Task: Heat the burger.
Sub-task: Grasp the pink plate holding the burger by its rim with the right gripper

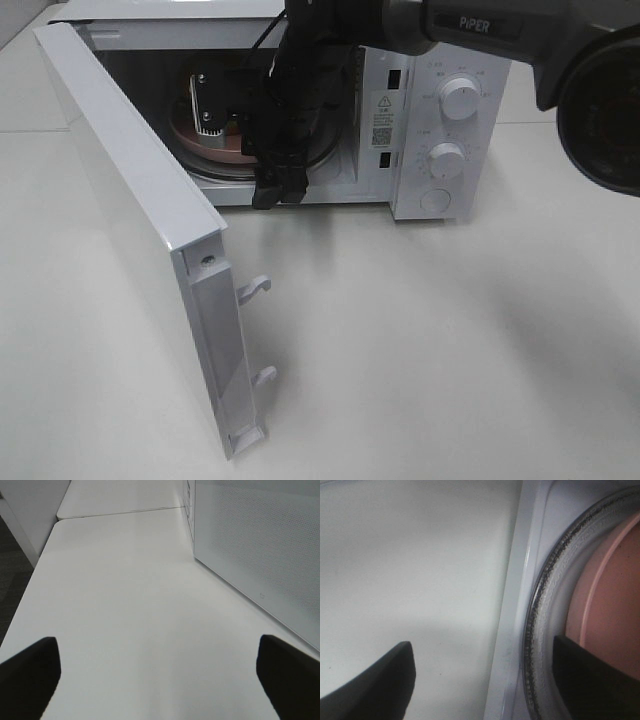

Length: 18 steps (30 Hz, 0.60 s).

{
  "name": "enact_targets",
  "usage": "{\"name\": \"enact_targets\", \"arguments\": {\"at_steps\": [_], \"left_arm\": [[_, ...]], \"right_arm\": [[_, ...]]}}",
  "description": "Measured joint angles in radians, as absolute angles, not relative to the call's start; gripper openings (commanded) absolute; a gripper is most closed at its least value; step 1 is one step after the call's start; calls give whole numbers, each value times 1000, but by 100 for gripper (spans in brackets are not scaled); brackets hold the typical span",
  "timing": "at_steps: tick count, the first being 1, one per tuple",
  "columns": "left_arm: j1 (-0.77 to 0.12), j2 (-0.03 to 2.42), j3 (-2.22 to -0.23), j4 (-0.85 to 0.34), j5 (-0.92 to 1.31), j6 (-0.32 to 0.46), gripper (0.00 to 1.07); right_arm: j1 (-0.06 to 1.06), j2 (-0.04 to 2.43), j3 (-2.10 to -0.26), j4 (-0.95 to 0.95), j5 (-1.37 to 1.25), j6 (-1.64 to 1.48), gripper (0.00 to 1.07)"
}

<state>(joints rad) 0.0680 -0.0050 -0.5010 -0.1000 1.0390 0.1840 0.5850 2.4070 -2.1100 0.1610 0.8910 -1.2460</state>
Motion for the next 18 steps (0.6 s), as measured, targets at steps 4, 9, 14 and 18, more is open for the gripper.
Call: {"name": "enact_targets", "arguments": {"at_steps": [4, 9, 14, 18], "left_arm": [[68, -5, -501, -100, 1039, 184, 101], [68, -5, -501, -100, 1039, 184, 101], [68, -5, -501, -100, 1039, 184, 101], [68, -5, -501, -100, 1039, 184, 101]], "right_arm": [[589, 2430, -2151, 156, 890, -1240, 76], [597, 2433, -2155, 152, 865, -1240, 76], [598, 2435, -2160, 151, 842, -1239, 76], [598, 2456, -2180, 142, 831, -1219, 76]]}}
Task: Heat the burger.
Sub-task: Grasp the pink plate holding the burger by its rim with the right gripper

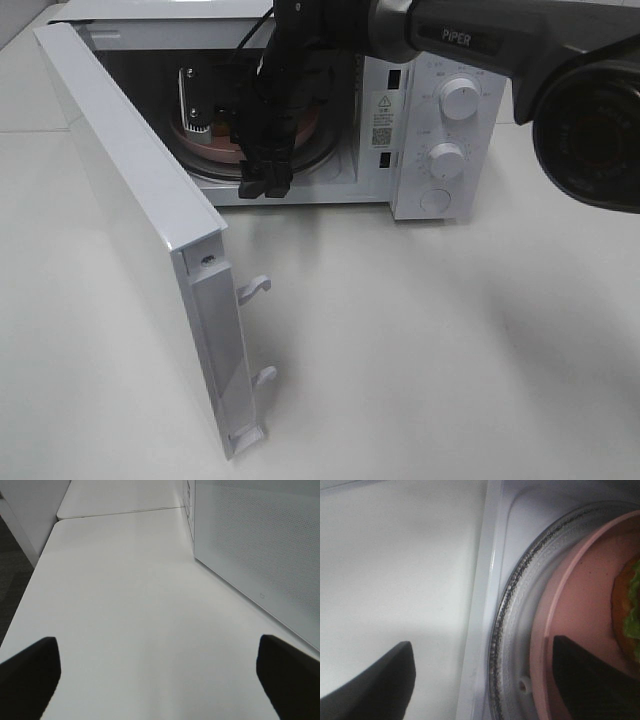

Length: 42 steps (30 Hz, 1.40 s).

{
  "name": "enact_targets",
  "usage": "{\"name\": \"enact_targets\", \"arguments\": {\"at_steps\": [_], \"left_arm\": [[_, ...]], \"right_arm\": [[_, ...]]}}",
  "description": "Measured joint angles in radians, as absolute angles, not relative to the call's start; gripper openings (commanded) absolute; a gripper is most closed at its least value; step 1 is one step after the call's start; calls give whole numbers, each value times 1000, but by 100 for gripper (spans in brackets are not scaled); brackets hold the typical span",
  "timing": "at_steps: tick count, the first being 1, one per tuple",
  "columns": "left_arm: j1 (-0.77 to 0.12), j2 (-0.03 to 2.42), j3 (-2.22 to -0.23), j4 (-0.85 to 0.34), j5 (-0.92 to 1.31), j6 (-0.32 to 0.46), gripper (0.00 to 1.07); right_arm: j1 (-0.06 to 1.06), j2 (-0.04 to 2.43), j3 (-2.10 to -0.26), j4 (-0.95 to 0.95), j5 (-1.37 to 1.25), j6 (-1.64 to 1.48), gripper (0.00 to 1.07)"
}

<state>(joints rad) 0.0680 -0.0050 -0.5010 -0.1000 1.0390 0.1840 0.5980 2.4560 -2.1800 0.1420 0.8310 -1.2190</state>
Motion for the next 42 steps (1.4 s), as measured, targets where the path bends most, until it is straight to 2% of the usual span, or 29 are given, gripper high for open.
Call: {"name": "enact_targets", "arguments": {"at_steps": [42], "left_arm": [[68, -5, -501, -100, 1039, 184, 101]], "right_arm": [[600, 2503, -2220, 62, 774, -1091, 76]]}}
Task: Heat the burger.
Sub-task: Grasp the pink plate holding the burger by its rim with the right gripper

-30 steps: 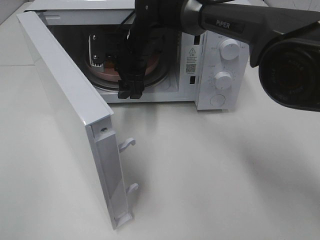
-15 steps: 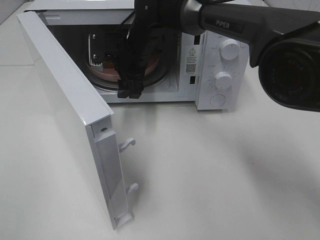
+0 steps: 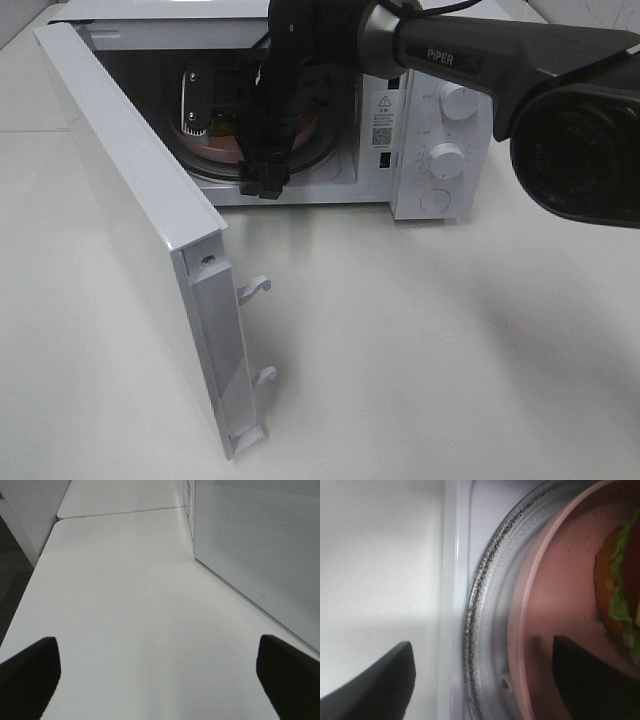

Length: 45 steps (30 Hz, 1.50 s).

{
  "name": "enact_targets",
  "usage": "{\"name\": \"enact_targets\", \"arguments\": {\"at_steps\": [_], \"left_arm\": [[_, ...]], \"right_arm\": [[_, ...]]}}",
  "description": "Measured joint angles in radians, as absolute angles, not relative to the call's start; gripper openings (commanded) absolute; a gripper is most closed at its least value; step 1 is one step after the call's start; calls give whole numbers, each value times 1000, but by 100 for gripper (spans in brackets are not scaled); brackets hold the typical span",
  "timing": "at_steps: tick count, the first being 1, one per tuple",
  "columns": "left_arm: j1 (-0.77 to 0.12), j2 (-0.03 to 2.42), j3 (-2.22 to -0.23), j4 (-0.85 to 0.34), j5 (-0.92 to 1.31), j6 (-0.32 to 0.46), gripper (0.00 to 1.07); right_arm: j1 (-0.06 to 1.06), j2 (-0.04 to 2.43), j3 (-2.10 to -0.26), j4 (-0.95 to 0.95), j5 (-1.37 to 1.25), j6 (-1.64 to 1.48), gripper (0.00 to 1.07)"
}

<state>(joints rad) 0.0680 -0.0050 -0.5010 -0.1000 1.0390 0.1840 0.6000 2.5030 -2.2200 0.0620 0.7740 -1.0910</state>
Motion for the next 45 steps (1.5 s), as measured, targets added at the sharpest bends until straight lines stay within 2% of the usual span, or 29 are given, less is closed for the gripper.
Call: {"name": "enact_targets", "arguments": {"at_steps": [45], "left_arm": [[68, -5, -501, -100, 1039, 184, 101]], "right_arm": [[600, 2561, -2236, 73, 708, -1091, 76]]}}
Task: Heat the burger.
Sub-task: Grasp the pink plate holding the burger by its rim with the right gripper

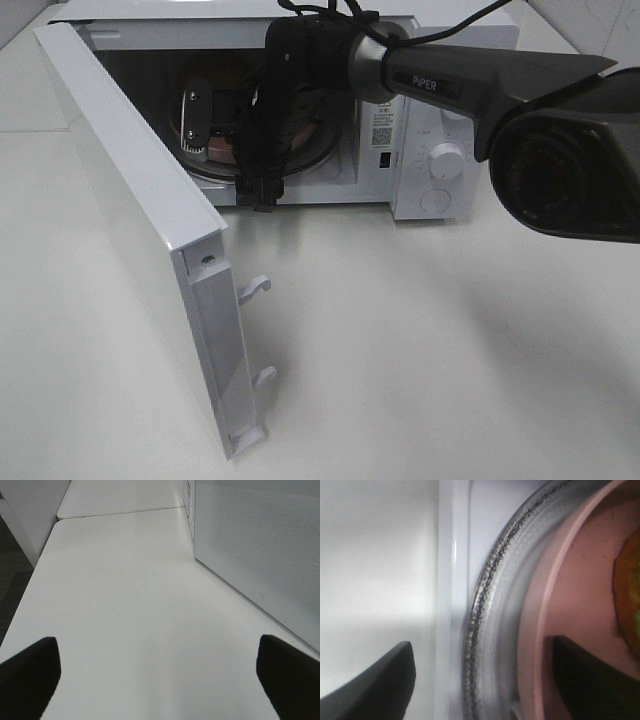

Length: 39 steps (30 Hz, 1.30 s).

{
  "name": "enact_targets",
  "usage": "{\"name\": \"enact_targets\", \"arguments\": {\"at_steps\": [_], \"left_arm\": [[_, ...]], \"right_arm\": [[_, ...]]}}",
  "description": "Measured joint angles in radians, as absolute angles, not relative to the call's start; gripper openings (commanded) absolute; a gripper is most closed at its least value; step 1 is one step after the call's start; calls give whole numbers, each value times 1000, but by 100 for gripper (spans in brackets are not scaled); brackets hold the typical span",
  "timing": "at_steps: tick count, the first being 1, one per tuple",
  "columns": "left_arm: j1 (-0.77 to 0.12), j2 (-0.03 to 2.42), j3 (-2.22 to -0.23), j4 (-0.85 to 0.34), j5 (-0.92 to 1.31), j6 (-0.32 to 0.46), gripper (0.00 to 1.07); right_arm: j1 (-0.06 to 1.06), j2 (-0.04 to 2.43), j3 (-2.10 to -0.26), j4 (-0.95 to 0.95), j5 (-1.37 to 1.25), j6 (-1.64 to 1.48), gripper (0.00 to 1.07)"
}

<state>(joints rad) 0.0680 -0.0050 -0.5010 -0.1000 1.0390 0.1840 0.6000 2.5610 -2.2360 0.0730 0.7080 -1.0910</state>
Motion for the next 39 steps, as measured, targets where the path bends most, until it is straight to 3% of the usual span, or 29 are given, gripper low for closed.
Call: {"name": "enact_targets", "arguments": {"at_steps": [28, 31, 32, 33, 34, 35, 36, 37, 38, 39], "left_arm": [[68, -5, -501, -100, 1039, 184, 101], [68, -5, -501, -100, 1039, 184, 101], [68, -5, -501, -100, 1039, 184, 101], [68, -5, -501, -100, 1039, 184, 101], [68, -5, -501, -100, 1039, 184, 101], [68, -5, -501, -100, 1039, 184, 101], [68, -5, -501, -100, 1039, 184, 101], [68, -5, -501, -100, 1039, 184, 101], [68, -5, -501, -100, 1039, 184, 101], [68, -5, -501, -100, 1039, 184, 101]], "right_arm": [[598, 2563, -2237, 73, 752, -1032, 74], [598, 2563, -2240, 73, 753, -1019, 65], [598, 2563, -2242, 73, 752, -1012, 55], [598, 2563, -2242, 73, 752, -1012, 55], [598, 2563, -2245, 72, 749, -1011, 40], [598, 2563, -2245, 70, 745, -1011, 32], [598, 2563, -2245, 70, 745, -1011, 32], [597, 2562, -2246, 71, 748, -1011, 15], [597, 2562, -2246, 71, 748, -1011, 15], [597, 2560, -2248, 73, 758, -1011, 1]]}}
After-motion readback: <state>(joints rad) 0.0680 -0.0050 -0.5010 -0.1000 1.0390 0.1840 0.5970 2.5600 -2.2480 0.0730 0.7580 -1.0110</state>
